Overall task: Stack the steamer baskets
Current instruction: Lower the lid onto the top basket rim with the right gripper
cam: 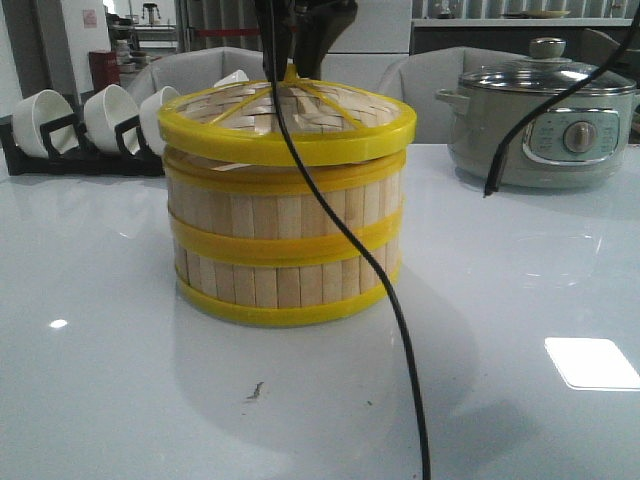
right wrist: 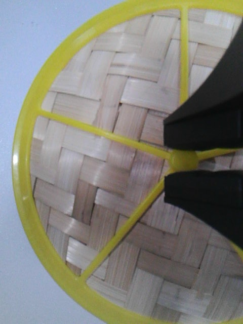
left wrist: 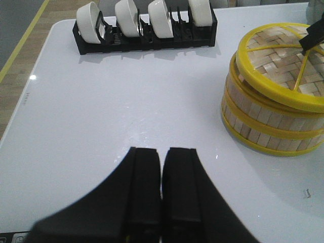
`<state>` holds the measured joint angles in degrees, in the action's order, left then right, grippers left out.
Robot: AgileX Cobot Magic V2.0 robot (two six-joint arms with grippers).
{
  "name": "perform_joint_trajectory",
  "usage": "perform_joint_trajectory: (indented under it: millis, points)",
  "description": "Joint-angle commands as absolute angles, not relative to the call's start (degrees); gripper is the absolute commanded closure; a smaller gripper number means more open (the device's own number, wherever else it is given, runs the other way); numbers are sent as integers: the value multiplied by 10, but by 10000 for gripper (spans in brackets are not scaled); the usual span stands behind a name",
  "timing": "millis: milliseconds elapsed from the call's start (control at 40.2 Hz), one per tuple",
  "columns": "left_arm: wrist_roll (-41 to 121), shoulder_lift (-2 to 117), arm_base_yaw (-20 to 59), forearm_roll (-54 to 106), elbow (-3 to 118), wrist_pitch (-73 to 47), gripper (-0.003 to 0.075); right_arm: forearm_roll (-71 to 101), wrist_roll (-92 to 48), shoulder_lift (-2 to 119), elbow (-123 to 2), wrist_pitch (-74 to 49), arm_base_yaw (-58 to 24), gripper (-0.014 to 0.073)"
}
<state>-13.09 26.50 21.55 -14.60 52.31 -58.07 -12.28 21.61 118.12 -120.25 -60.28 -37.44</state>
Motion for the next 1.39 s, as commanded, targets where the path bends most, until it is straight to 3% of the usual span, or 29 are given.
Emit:
perform_joint_trajectory:
  millis: [0,1368]
  points:
    - [-136,271,215,-150,537,-534,635,-136,207,1148,-1225,-554,-375,565]
    - [-136,271,215,-150,537,-534,636,-135,207,1167,-1225,-553,-376,551]
